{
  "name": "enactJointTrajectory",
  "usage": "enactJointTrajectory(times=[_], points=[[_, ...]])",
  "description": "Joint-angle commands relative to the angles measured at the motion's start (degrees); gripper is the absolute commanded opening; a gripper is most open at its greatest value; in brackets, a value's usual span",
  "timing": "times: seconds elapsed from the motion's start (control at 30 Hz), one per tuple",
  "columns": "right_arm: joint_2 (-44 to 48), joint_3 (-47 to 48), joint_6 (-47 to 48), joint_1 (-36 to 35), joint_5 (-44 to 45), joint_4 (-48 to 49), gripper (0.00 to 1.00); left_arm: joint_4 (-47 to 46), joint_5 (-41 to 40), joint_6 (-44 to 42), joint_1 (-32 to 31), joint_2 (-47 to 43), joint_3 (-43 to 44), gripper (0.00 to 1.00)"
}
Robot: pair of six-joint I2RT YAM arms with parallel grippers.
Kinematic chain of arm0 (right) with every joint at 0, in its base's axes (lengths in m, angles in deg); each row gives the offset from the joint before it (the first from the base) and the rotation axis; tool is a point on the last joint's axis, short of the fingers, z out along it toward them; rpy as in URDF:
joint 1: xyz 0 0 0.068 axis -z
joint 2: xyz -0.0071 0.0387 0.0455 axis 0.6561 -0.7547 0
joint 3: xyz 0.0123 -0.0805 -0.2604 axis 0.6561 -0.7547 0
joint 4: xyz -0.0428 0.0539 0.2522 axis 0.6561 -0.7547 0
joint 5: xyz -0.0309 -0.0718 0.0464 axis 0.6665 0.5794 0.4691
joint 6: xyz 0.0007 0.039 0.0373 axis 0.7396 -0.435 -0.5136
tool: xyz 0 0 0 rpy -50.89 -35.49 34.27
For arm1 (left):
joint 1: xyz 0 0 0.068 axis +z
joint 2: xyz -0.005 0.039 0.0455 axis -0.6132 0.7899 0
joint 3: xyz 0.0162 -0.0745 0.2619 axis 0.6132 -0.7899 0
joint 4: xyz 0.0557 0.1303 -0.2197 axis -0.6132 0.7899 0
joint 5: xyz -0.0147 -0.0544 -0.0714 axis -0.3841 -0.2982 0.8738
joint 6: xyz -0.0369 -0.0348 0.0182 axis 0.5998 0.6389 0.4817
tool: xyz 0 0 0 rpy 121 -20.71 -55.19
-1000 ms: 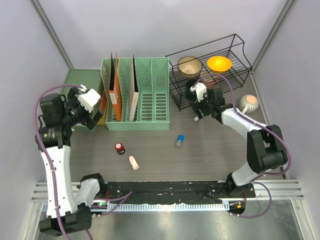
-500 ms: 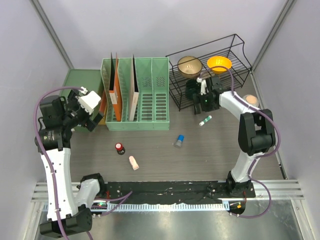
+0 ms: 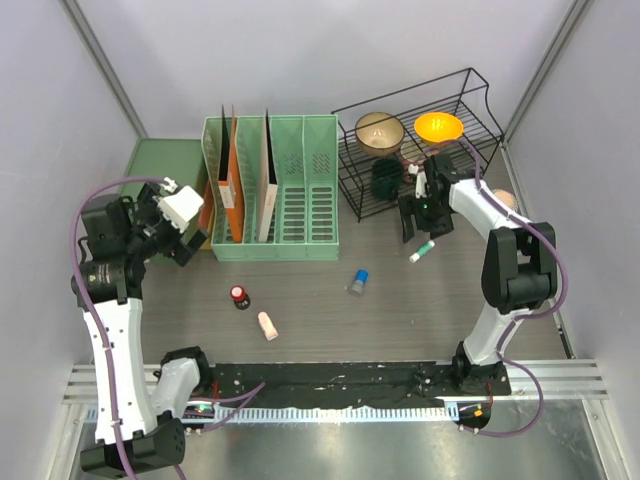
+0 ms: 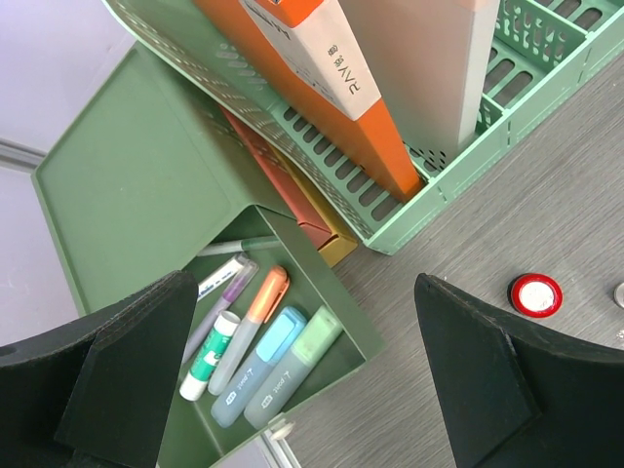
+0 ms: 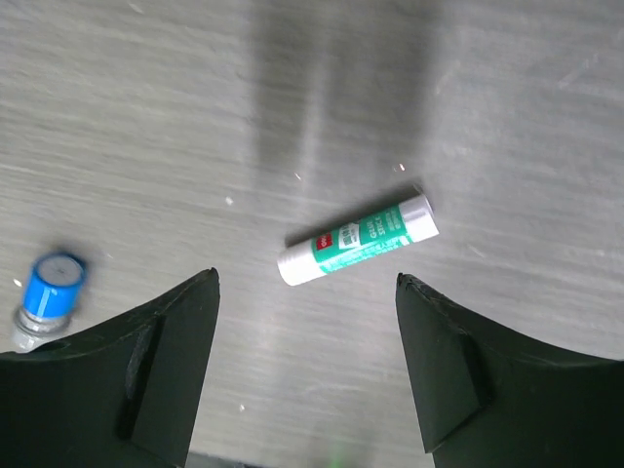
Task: Organize the desk
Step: Pick up the stationery from the center of the board.
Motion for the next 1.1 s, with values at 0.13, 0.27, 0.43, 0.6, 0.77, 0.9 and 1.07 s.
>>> enactJointTrajectory(times=[0.13, 0.27, 0.43, 0.6, 0.77, 0.9, 1.07], points=[[-1.12, -0.57, 4.17, 3.19, 2.70, -6.28, 0.77, -0.01, 0.36, -1.24, 0.19, -1.77, -0.48, 1.00], [-2.70, -0.83, 5.66, 4.86, 2.27, -8.64, 0.77, -0.01, 0.36, -1.42, 0.27, -1.94, -0.57, 1.00], [-4.46, -1.89, 6.98, 6.80, 0.95, -10.05, 0.77, 0.08, 0.36, -1.59, 0.19, -2.03, -0.83, 1.00], [-5.51, -3.82, 8.39, 7.50, 0.15, -10.50, 0.78, 0.17, 0.18, -1.94, 0.19, -1.95, -0.92, 1.00], [-5.69, -5.23, 9.18, 7.42, -0.55, -10.58, 0.77, 0.26, 0.09, -2.12, 0.27, -2.12, -1.01, 1.00], [-5.43, -6.19, 9.62, 7.50, -1.25, -10.58, 0.77, 0.26, 0.18, -2.21, 0.27, -2.21, -1.27, 1.00], [-5.87, -7.25, 10.24, 7.42, -1.69, -9.80, 0.75, 0.34, 0.27, -2.21, 0.27, -2.21, -1.27, 1.00]])
